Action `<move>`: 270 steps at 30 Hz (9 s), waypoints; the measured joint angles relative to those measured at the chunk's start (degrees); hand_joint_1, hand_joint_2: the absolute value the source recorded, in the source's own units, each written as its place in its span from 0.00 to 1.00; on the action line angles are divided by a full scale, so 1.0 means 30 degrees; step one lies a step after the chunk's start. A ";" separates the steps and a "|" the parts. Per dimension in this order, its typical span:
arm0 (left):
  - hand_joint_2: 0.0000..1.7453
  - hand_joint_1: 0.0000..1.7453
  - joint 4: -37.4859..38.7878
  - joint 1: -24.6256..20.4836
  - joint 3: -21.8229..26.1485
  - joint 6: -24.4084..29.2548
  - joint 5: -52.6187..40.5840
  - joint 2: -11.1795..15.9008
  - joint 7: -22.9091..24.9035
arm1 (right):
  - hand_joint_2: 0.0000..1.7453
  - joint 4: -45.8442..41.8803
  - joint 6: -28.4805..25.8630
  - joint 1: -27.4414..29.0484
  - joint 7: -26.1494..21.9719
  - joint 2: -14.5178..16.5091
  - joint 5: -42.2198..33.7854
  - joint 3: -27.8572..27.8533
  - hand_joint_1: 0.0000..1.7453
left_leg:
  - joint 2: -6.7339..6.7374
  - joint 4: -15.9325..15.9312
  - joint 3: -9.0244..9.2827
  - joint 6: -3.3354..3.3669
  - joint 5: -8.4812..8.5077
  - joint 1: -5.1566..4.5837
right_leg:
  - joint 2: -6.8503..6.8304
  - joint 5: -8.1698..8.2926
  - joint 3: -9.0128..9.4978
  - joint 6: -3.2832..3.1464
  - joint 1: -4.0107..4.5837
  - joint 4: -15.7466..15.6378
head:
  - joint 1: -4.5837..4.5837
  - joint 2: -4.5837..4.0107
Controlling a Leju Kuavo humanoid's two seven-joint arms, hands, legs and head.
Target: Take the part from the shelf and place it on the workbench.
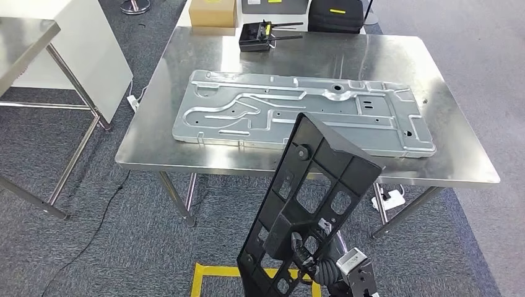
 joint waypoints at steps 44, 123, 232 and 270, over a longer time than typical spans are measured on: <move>1.00 0.00 0.0000 -0.0057 0.0086 0.0056 -0.0133 0.0107 0.0113 | 1.00 -0.0173 0.0299 0.0119 -0.0038 -0.0268 -0.0419 -0.0034 1.00 | -0.0104 0.5002 -0.2522 -0.0835 -0.2383 0.0045 | -0.0032 0.1047 0.2842 -0.1485 0.0315 -0.4212 | 0.0018 0.0000; 1.00 0.00 0.0189 -0.6820 0.1434 0.1275 -0.1166 -0.1459 0.8440 | 1.00 0.4315 -1.0728 -1.8391 1.0355 0.2135 2.6791 1.0663 1.00 | -0.0508 0.0119 -0.2694 0.0074 0.2097 -0.0092 | -0.0084 0.0486 -0.0060 -0.0532 0.0151 -0.0787 | 0.0020 0.0000; 1.00 0.00 0.0197 -0.9654 0.1408 -0.0005 -0.1479 -0.0579 0.8519 | 1.00 0.4699 -0.7162 -1.8463 0.9672 0.2481 2.0127 1.3998 1.00 | -0.0012 0.1075 -0.1652 -0.1270 0.0866 0.0179 | -0.0083 0.2308 0.1564 -0.1247 0.0208 -0.4433 | -0.0002 0.0000; 1.00 0.00 0.0204 -1.0142 0.1308 0.0278 -0.2747 -0.1206 0.8533 | 1.00 1.4721 -0.6202 -2.0451 1.2027 0.4998 2.4855 1.4564 1.00 | -0.0120 0.0400 -0.2167 -0.0392 0.1502 0.0135 | 0.0000 0.1315 0.0488 -0.0591 0.0271 -0.2532 | 0.0027 0.0000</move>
